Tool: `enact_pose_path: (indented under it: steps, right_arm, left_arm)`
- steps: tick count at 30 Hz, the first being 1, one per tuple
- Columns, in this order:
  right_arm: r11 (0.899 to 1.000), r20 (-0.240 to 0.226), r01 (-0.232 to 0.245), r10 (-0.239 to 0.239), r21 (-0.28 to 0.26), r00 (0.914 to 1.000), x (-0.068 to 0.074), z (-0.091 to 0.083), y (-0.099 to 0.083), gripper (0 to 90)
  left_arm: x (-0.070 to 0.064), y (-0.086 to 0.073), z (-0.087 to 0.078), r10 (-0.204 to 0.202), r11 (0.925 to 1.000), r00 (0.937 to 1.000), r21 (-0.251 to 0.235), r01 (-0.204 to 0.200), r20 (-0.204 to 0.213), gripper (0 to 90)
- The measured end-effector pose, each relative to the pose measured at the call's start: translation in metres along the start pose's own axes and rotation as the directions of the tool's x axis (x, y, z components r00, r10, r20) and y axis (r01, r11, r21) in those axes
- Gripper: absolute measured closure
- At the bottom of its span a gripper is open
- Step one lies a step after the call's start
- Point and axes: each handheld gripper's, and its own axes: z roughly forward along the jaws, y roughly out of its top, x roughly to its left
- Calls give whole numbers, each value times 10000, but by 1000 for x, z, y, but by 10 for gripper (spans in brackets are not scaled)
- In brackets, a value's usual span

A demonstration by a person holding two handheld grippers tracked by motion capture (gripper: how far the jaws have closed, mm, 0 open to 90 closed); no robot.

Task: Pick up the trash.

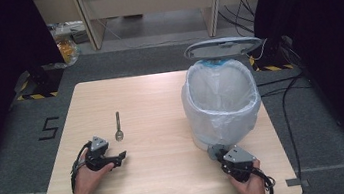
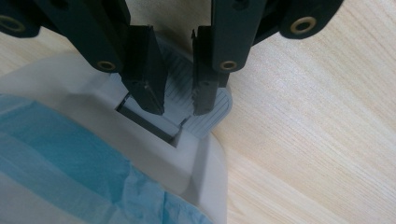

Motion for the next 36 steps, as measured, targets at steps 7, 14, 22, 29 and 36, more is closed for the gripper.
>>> enact_pose_path:
  steps: [7,14,22,29,36]
  right_arm:
    - [10000,1,23,-23,-3,10000,0,0,0,741]
    - [10000,-52,-2,2,-9,10000,-1,0,0,740]
    - [10000,-92,28,-28,-18,10000,-2,0,0,740]
    - [10000,-79,44,-44,-20,10000,-1,0,0,740]
    - [10000,-78,35,-35,-17,10000,-1,0,0,740]
  left_arm:
    - [23,24,0,-698,9967,9975,-418,694,-87,210]
    - [29,45,17,-1190,9917,9929,-488,1186,-48,336]
    - [30,54,41,-1119,9937,9930,-76,1117,-381,469]
    - [30,58,57,-1106,9937,9909,75,1115,-765,583]
    - [31,64,70,-999,9935,9871,420,1059,-1253,661]
